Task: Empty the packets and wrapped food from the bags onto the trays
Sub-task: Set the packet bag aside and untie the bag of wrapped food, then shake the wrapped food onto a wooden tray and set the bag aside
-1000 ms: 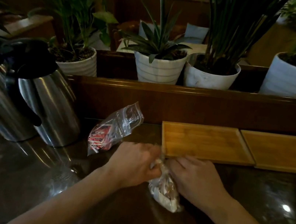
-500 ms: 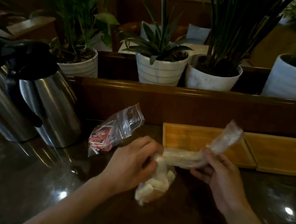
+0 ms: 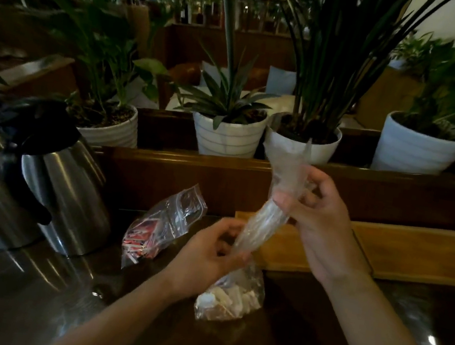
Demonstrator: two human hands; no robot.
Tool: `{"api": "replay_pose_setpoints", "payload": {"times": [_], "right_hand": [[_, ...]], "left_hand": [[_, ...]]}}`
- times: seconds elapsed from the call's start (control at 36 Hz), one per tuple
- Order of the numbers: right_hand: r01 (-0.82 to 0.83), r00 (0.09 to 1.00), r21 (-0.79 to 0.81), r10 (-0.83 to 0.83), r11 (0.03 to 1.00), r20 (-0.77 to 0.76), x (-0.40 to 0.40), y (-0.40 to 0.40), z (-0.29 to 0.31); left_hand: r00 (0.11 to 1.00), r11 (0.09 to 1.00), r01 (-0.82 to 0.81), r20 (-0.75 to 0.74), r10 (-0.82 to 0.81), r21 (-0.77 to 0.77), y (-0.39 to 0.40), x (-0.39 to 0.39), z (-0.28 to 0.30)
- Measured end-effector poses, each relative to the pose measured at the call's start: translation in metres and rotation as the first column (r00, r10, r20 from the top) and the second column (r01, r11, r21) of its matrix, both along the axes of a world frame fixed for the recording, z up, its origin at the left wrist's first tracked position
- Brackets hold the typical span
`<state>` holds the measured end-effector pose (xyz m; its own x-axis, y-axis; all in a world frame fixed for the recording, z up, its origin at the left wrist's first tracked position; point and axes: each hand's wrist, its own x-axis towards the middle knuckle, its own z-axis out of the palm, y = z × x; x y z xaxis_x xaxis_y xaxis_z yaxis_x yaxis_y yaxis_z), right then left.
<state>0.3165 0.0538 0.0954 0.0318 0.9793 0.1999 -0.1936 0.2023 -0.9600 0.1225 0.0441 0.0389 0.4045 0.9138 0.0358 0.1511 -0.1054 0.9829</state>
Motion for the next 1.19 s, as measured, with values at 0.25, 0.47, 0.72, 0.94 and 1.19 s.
{"api": "replay_pose_setpoints", "payload": {"times": [0.25, 0.47, 0.72, 0.94, 1.19], "right_hand": [[-0.200, 0.971, 0.079, 0.208, 0.977, -0.113, -0.005, 0.005, 0.018], [-0.269, 0.908, -0.120, 0.293, 0.956, 0.298, -0.006, -0.003, 0.008], [-0.169, 0.881, 0.002, 0.150, 0.986, 0.449, -0.007, -0.004, 0.007], [0.014, 0.891, 0.043, -0.032, 0.999, 0.453, 0.000, -0.002, -0.004], [0.131, 0.952, -0.060, -0.108, 0.990, 0.287, 0.020, -0.004, -0.014]], "left_hand": [[0.997, 0.997, 0.008, 0.079, -0.003, -0.071, 0.002, 0.002, 0.027], [0.996, 0.991, -0.080, -0.040, 0.084, 0.107, 0.006, 0.006, 0.039], [0.984, 0.999, -0.029, 0.178, 0.022, 0.037, 0.013, -0.008, 0.043], [0.947, 0.986, -0.159, 0.290, 0.140, 0.041, 0.018, -0.020, 0.032], [0.937, 0.982, -0.169, 0.296, 0.187, -0.085, 0.026, -0.035, 0.029]]}}
